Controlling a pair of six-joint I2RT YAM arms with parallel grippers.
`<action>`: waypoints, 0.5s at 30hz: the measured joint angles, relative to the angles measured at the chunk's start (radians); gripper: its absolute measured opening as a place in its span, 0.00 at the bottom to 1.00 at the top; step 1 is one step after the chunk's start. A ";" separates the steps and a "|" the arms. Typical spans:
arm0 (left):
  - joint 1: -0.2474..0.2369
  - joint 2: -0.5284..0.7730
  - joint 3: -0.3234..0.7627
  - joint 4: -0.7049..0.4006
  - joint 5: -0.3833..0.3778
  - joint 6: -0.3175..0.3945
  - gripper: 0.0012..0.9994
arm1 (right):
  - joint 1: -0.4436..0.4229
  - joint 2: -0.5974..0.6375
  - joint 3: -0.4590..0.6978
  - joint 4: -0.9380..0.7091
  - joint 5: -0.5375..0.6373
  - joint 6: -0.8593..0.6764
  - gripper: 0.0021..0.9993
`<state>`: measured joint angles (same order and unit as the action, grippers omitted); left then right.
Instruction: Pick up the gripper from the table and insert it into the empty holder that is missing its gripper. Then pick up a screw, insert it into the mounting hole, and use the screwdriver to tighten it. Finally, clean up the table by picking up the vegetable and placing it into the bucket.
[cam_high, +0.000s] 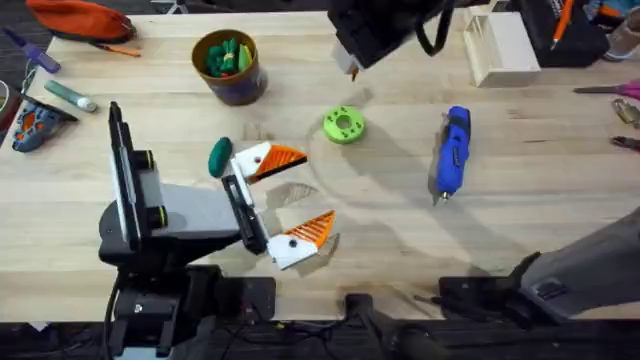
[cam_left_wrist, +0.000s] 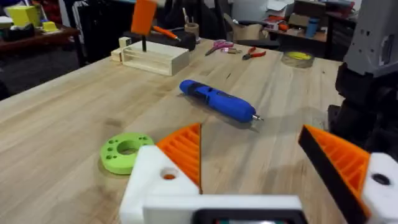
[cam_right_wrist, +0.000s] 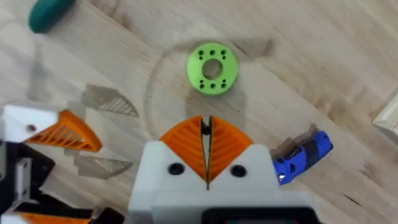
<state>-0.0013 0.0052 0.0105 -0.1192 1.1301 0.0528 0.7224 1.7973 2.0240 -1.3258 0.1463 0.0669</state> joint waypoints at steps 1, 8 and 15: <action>0.000 0.000 0.000 0.000 0.000 0.000 0.99 | 0.009 0.000 0.015 -0.008 0.001 0.000 0.00; 0.000 0.000 0.000 0.000 0.000 0.000 0.99 | 0.123 0.000 0.045 -0.037 0.068 -0.008 0.00; 0.000 0.000 0.000 0.000 0.000 0.000 0.99 | 0.219 0.000 0.108 -0.039 0.093 -0.012 0.00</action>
<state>-0.0013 0.0055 0.0105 -0.1192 1.1301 0.0528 0.9412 1.7973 2.1321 -1.3648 0.2398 0.0551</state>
